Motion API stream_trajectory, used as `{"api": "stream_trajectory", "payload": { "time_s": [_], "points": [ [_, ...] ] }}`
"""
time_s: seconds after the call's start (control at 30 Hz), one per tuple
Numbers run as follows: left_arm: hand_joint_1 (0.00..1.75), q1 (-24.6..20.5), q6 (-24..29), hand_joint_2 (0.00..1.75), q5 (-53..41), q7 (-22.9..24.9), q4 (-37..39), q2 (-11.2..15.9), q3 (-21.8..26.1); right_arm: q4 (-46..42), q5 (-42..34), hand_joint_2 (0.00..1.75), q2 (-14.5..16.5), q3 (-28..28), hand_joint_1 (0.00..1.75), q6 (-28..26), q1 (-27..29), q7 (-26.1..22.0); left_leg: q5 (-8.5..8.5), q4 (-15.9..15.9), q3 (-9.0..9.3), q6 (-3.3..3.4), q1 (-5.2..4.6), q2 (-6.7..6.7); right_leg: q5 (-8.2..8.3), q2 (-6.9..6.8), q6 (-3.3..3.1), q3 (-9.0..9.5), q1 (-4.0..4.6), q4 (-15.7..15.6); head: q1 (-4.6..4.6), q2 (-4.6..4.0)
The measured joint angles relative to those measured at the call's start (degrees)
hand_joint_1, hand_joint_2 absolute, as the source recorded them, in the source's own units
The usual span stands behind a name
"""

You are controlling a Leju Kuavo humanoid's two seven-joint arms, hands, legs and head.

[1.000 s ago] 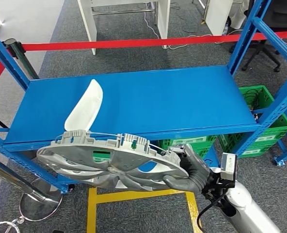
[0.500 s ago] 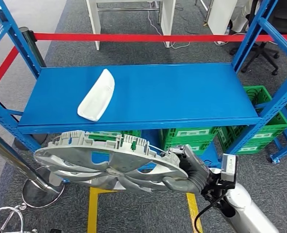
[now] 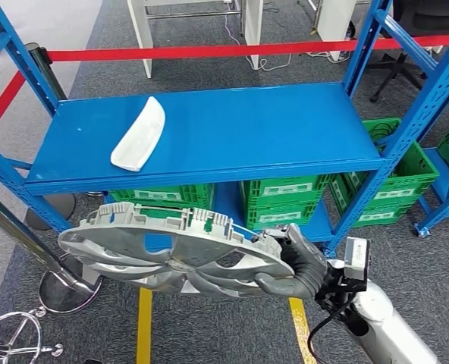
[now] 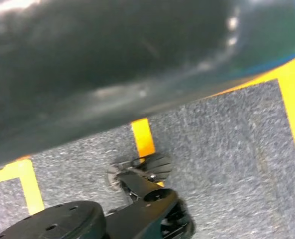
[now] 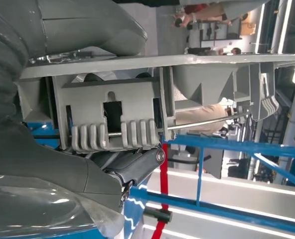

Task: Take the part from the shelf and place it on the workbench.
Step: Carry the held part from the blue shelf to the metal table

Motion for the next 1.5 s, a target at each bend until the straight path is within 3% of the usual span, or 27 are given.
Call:
{"api": "stream_trajectory", "payload": {
  "time_s": [0.03,0.07,0.1,0.13,0.2,0.27,0.33,0.4,0.47,0.53,0.6,0.63,0.67,0.73,0.8,0.9,0.97,1.07,1.1,1.13,1.17,1.23,1.3,1.37,1.43,1.5],
  "points": [
    [0.00,0.0,0.0,0.00,0.0,0.0,0.0,0.0,0.0,0.0,0.0,1.75,0.0,0.0,1.75,0.0,0.1,0.0,-1.66,3.4,-0.49,-0.21,0.12,0.00,0.59,-0.01,0.01,-0.69,0.02,0.1,-0.04,0.00],
    [0.00,0.0,0.0,0.00,0.0,0.0,0.0,0.0,0.0,0.0,0.0,1.75,0.0,0.0,1.75,0.0,0.2,0.0,-1.95,5.7,-0.40,-0.34,0.22,0.00,1.15,-0.02,0.06,-1.56,0.04,0.3,-0.06,0.01],
    [0.00,0.0,0.0,0.00,-0.1,0.0,0.0,0.0,0.0,0.0,0.0,1.75,0.0,0.0,1.75,0.0,0.3,0.0,-0.99,6.1,0.50,-0.38,0.30,0.00,1.64,-0.03,0.16,-2.45,0.04,0.6,-0.07,0.01],
    [0.00,0.0,0.0,0.00,-0.1,0.0,0.0,0.0,0.0,0.0,0.0,1.75,0.0,0.0,1.75,0.0,0.4,0.0,0.65,4.4,2.30,-0.32,0.36,0.00,2.04,-0.03,0.28,-3.28,0.04,0.9,-0.06,0.01],
    [0.00,-0.1,0.0,0.00,-0.1,0.0,0.0,0.0,0.0,0.0,0.1,1.75,0.0,0.0,1.75,0.0,0.5,0.0,3.10,-2.0,7.02,-0.04,0.42,0.00,2.61,-0.02,0.57,-4.43,0.04,1.3,-0.08,0.01],
    [0.00,-0.2,0.0,0.00,-0.1,0.0,0.0,0.0,0.0,0.0,0.1,1.75,0.0,0.0,1.75,0.0,0.5,0.0,2.60,-8.2,10.94,0.44,0.30,-0.03,3.02,-0.02,0.97,-5.04,0.19,1.6,-0.05,0.01],
    [0.00,-0.3,0.0,0.00,-0.1,-0.1,0.0,0.1,0.1,0.0,0.1,1.75,0.0,-0.1,1.75,0.0,0.5,0.0,1.61,-11.2,12.21,1.04,0.05,-0.06,3.71,-0.06,1.64,-5.50,0.24,1.7,0.01,0.01],
    [0.00,-0.2,0.1,0.00,-0.1,-0.3,0.0,0.0,0.1,0.0,0.1,1.75,0.0,-0.1,1.75,-0.1,0.6,-0.1,2.09,-11.8,11.82,1.84,-0.03,0.01,4.21,0.00,2.45,-5.94,0.06,1.7,0.01,0.01],
    [0.00,-0.1,0.2,0.00,-0.1,-0.6,0.0,0.0,0.2,0.0,0.2,1.75,0.0,-0.2,1.75,-0.1,0.8,-0.1,3.11,-12.1,11.21,2.78,0.08,0.15,1.94,0.18,2.90,-7.44,-0.07,4.4,0.19,0.01],
    [0.00,-0.1,0.2,0.00,-0.1,-0.8,0.0,0.0,0.3,0.0,0.3,1.75,0.0,-0.3,1.75,-0.1,0.9,-0.2,3.96,-12.0,10.20,3.31,0.00,0.24,-2.63,0.30,3.07,-10.29,-0.12,11.6,0.43,0.01],
    [0.00,0.0,0.3,0.00,-0.1,-0.9,0.0,-0.1,0.4,0.0,0.4,1.75,0.0,-0.3,1.75,-0.1,1.2,-0.3,4.64,-11.9,9.23,3.37,-0.22,0.24,-5.22,0.31,3.16,-11.97,-0.11,17.5,0.49,0.01],
    [0.00,0.1,0.3,0.00,-0.1,-0.9,0.0,-0.1,0.5,0.0,0.5,1.75,0.0,-0.3,1.75,-0.1,1.3,-0.3,4.88,-11.9,8.85,3.35,-0.29,0.23,-4.99,0.31,3.13,-11.32,-0.09,17.5,0.50,0.01],
    [0.00,0.1,0.3,0.00,-0.1,-0.9,0.0,-0.1,0.5,0.0,0.6,1.75,0.0,-0.3,1.75,-0.1,1.4,-0.3,5.05,-11.7,8.56,3.30,-0.34,0.23,-3.82,0.31,3.01,-9.49,-0.07,15.2,0.50,0.01],
    [0.00,0.1,0.2,0.00,0.0,-0.9,0.0,-0.2,0.5,0.0,0.6,1.75,0.0,-0.3,1.75,-0.1,1.4,-0.3,5.16,-11.3,8.13,3.11,-0.47,0.22,-1.03,0.30,2.60,-4.31,0.05,7.3,0.52,0.01],
    [0.00,0.1,0.1,0.00,0.1,-0.9,0.0,-0.2,0.7,-0.1,0.7,1.75,0.0,-0.5,1.75,-0.1,1.3,-0.3,5.29,-10.7,7.50,2.62,-0.68,0.22,-0.25,0.30,2.12,-1.16,0.19,2.0,0.48,0.01],
    [0.00,0.1,-0.1,0.00,0.5,-0.9,0.0,-0.2,1.0,-0.2,0.8,1.75,0.0,-0.6,1.75,-0.1,1.4,-0.3,5.55,-10.3,6.75,1.68,-0.69,0.22,-0.21,0.32,1.41,-1.03,0.17,1.1,0.46,0.01],
    [0.00,0.1,-0.1,0.00,0.5,-0.9,0.0,-0.2,1.2,-0.2,0.9,1.75,0.0,-0.6,1.75,-0.1,1.4,-0.2,3.84,-8.1,5.85,1.02,-0.56,0.18,0.18,0.19,0.85,-1.15,-0.06,0.9,0.30,0.01],
    [0.00,0.1,-0.2,0.00,0.5,-1.0,0.0,-0.4,1.3,-0.2,0.9,1.75,0.0,-0.6,1.75,-0.1,1.4,-0.2,-1.91,2.7,1.45,0.06,-0.11,0.16,0.54,0.04,0.38,-1.60,-0.10,0.8,0.04,0.01],
    [0.00,0.2,-0.2,0.00,0.5,-1.0,0.0,-0.4,1.3,-0.2,0.9,1.75,0.0,-0.6,1.75,-0.1,1.4,-0.2,-2.87,5.6,0.32,-0.10,0.03,0.16,0.63,0.02,0.33,-1.75,-0.09,0.9,0.04,0.01],
    [0.00,0.2,-0.2,0.00,0.5,-1.0,0.0,-0.4,1.3,-0.2,0.9,1.75,0.0,-0.6,1.75,-0.1,1.5,-0.2,-2.66,6.5,0.13,-0.18,0.14,0.16,0.71,0.02,0.33,-1.85,-0.08,0.9,0.03,0.01],
    [0.00,0.2,-0.2,0.00,0.5,-1.0,0.0,-0.4,1.3,-0.2,0.9,1.75,0.0,-0.6,1.75,-0.1,1.6,-0.2,-1.35,5.0,1.04,-0.18,0.24,0.16,0.76,0.04,0.36,-1.91,-0.08,1.0,0.03,0.01],
    [0.00,0.1,-0.2,0.00,0.5,-1.0,0.0,-0.4,1.4,-0.2,0.9,1.75,0.0,-0.6,1.75,-0.1,1.6,-0.2,2.53,-2.6,4.95,0.03,0.37,0.16,0.82,0.07,0.51,-1.92,-0.08,1.1,0.03,0.01],
    [0.00,0.0,0.4,0.00,0.5,-1.3,0.0,-0.4,1.4,-0.2,0.9,1.75,0.0,-0.6,1.75,-0.2,1.5,-0.2,4.40,-8.7,7.74,0.49,0.30,0.13,0.95,0.14,0.99,-2.30,0.11,1.4,0.07,0.01],
    [0.00,0.0,1.6,0.00,0.5,-1.7,0.0,-0.6,1.4,-0.3,1.0,1.75,0.0,-0.7,1.75,-0.4,1.6,-0.1,4.44,-10.3,7.98,0.82,0.23,0.10,1.04,0.19,1.13,-2.91,0.34,1.7,0.17,0.01],
    [0.00,0.1,2.5,0.00,0.5,-2.0,0.0,-0.9,1.4,-0.4,1.1,1.75,0.0,-0.7,1.75,-0.7,1.6,-0.1,4.57,-10.4,7.69,0.97,0.17,0.09,1.20,0.17,0.82,-3.16,0.32,1.6,0.27,0.01],
    [0.00,0.0,3.3,0.00,0.8,-2.1,0.0,-1.0,1.7,-0.5,1.1,1.75,0.0,-0.8,1.75,-0.9,1.7,0.0,4.71,-10.4,7.53,1.21,-0.03,0.09,1.53,0.18,0.99,-3.21,0.16,1.4,0.29,0.01]
  ]
}}
